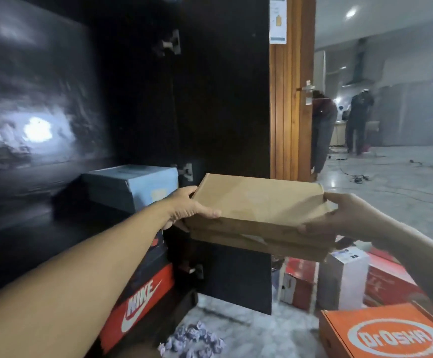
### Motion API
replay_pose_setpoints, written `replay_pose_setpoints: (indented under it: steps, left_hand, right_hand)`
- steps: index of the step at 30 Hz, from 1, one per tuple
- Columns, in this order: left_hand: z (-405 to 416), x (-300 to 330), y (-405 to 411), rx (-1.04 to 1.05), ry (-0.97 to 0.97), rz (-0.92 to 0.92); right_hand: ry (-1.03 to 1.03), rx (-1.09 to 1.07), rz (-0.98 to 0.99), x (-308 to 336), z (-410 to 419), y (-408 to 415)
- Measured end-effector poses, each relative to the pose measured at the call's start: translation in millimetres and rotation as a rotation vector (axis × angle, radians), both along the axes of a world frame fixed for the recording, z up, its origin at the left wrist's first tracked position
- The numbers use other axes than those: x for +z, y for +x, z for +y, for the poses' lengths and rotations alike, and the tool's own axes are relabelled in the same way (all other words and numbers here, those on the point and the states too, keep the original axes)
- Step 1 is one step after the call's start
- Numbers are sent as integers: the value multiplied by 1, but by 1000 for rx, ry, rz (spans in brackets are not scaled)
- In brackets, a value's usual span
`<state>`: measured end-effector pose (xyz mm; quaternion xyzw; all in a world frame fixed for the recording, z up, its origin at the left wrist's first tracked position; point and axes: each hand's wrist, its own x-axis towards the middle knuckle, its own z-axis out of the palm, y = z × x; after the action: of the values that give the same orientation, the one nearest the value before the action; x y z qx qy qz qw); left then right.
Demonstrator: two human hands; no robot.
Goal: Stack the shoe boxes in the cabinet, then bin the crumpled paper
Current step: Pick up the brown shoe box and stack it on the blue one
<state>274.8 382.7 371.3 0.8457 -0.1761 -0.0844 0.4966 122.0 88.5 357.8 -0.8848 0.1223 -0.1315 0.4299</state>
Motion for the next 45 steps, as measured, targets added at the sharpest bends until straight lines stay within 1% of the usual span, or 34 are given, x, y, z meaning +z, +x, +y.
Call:
replay_pose_setpoints:
  steps: [3,5,10,13,15,18,22,24,27,30,32,34,36,40,42,45]
  left_hand:
    - [29,26,15,70,-50,-27]
    - [45,41,23,130,-127,-48]
    - [80,69,66,245,-273,-86]
    - [94,86,87,301,-304,-94]
    - [102,96,96,352,-285,-91]
    - [114,101,118,445,-266,-126]
    - [129,92,153,609,-357,-213]
    - [131,87,163,717,-391,-272]
    - [128,81,175,795,-350,-404]
    - [120,75,175,765,-314,-451]
    - [116,72,176,735,-303,-457]
    - [113,71,172,706,-319,-430]
    - [112,69,169,670,-295,-427]
    - [119,60,171,624,-10,-517]
    - [124,58,176,626,32,-533]
    - [128,57,181,631,30,-542]
  right_hand:
    - [-16,57,-73,22,28,26]
    - [-27,93,-132,34,43,45]
    - [-25,88,-235,57,83,94]
    - [12,81,-274,61,103,126]
    - [57,96,-277,61,117,146]
    - [95,121,-258,58,139,173]
    - [131,158,-288,52,161,206]
    - [197,199,-324,50,170,219]
    - [294,244,-344,51,183,239]
    - [307,274,-385,49,196,259]
    - [224,315,-399,46,206,269]
    - [99,397,-377,44,218,276]
    - [30,484,-344,43,231,283]
    - [-56,549,-275,37,249,311]
    - [-74,553,-284,30,254,323]
    - [-90,588,-305,24,258,328]
